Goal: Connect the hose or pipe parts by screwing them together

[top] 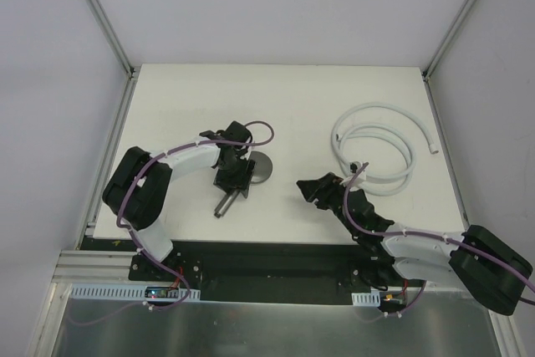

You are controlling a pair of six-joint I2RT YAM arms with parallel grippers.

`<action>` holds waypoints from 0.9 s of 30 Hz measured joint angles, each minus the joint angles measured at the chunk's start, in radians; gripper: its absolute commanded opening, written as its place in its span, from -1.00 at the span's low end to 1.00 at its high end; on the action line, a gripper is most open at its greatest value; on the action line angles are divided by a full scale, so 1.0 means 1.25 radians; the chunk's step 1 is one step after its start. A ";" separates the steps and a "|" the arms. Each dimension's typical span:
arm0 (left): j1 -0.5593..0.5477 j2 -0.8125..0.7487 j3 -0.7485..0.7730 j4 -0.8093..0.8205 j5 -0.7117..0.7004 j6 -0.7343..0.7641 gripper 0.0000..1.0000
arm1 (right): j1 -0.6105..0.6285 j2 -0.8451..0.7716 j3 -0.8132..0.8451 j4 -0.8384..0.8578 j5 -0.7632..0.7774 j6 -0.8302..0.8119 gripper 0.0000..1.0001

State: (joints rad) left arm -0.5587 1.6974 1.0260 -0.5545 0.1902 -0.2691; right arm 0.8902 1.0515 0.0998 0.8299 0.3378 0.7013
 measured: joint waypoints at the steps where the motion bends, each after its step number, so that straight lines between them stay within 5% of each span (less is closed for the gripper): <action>1: -0.006 0.004 0.005 0.003 -0.015 -0.008 0.09 | 0.000 -0.008 0.000 -0.008 0.003 -0.003 0.30; 6: -0.010 0.023 0.021 0.024 -0.062 -0.024 -0.09 | -0.001 -0.020 -0.007 -0.027 0.014 -0.007 0.29; 12: -0.030 0.035 0.031 0.034 -0.069 -0.015 -0.98 | -0.002 -0.020 -0.013 -0.043 0.019 -0.007 0.29; 19: -0.038 0.033 0.039 0.036 -0.041 -0.027 -1.00 | -0.002 -0.035 -0.010 -0.086 0.020 -0.009 0.29; 27: 0.036 -0.152 0.039 0.032 0.089 -0.089 -1.00 | -0.085 -0.131 0.222 -0.448 0.020 -0.119 0.33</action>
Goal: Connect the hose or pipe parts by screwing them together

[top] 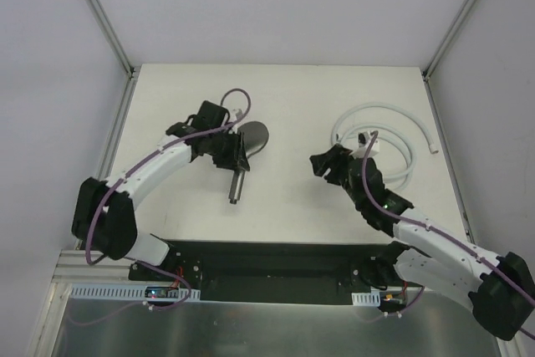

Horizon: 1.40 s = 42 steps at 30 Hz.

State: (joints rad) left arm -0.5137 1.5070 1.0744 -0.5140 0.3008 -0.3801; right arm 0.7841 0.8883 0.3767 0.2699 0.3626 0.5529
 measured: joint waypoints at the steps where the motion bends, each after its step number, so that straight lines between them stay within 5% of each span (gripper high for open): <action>1: 0.024 -0.034 0.000 0.006 0.030 -0.010 -1.00 | -0.029 -0.001 0.046 -0.042 -0.006 -0.030 0.32; 7: 0.197 -0.195 -0.038 0.068 0.160 -0.055 -1.00 | -0.233 0.085 0.310 -0.254 -0.039 -0.218 0.31; 14: 0.208 -0.302 -0.118 0.072 0.186 -0.054 -1.00 | -0.451 0.293 0.483 -0.378 -0.085 -0.336 0.31; 20: 0.207 -0.389 -0.205 0.075 0.183 -0.037 -1.00 | -0.468 0.550 0.670 -0.461 -0.159 -0.460 0.30; 27: 0.190 -0.454 -0.241 0.079 0.169 -0.032 -1.00 | -0.466 0.854 1.055 -0.691 -0.174 -0.501 0.25; 35: 0.179 -0.456 -0.241 0.090 0.169 -0.031 -1.00 | -0.510 0.901 1.113 -0.825 -0.085 -0.451 0.33; 42: 0.164 -0.457 -0.242 0.091 0.169 -0.031 -1.00 | -0.625 0.928 1.205 -0.907 0.029 -0.564 0.36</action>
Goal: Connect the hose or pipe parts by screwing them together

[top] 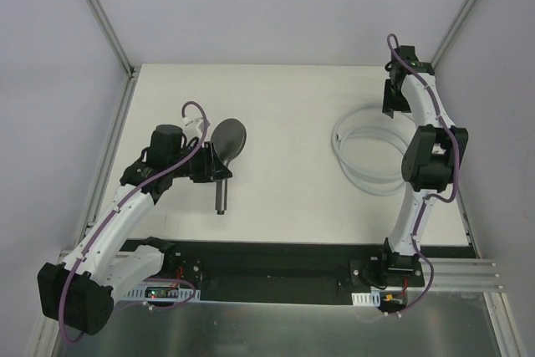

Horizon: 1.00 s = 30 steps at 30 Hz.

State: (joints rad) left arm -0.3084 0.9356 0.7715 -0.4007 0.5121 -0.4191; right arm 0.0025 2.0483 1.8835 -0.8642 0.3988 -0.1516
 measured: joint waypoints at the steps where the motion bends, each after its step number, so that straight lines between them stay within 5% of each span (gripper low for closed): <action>1: -0.002 -0.001 0.000 0.000 0.001 0.000 -1.00 | -0.013 0.012 0.021 -0.016 0.024 -0.022 0.36; 9: -0.032 -0.002 0.000 0.000 -0.001 0.002 -1.00 | -0.089 0.156 0.126 -0.106 0.083 -0.134 0.30; 18: -0.042 0.018 0.000 0.000 -0.006 0.009 -1.00 | -0.195 0.191 0.159 -0.152 -0.063 -0.204 0.30; 30: -0.042 0.042 0.000 0.001 -0.016 0.010 -1.00 | -0.247 0.289 0.362 -0.251 -0.162 -0.205 0.30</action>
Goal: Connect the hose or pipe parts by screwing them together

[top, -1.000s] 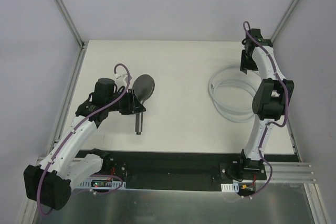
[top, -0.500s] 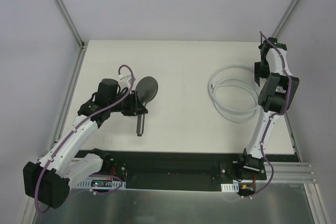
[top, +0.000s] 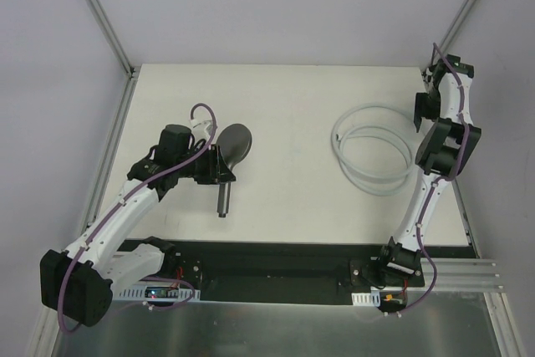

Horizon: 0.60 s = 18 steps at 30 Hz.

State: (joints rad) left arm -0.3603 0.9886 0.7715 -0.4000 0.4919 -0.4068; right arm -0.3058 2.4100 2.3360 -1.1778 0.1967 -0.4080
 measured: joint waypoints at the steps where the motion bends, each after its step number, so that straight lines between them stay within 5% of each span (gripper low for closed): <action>1: 0.000 0.002 0.000 0.000 0.000 0.000 -1.00 | 0.000 0.003 0.000 -0.005 -0.002 0.002 0.29; 9: 0.000 0.005 0.000 0.001 -0.002 0.000 -1.00 | 0.000 0.006 0.005 -0.042 0.006 0.015 -0.01; 18: 0.000 -0.003 0.000 0.001 -0.003 0.000 -1.00 | 0.049 -0.039 -0.092 -0.004 0.003 0.049 -0.07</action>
State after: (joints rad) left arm -0.3603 0.9852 0.7715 -0.3985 0.4881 -0.4068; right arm -0.2451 2.3608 2.2208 -1.1824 0.2001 -0.3466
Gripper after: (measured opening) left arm 0.321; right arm 0.469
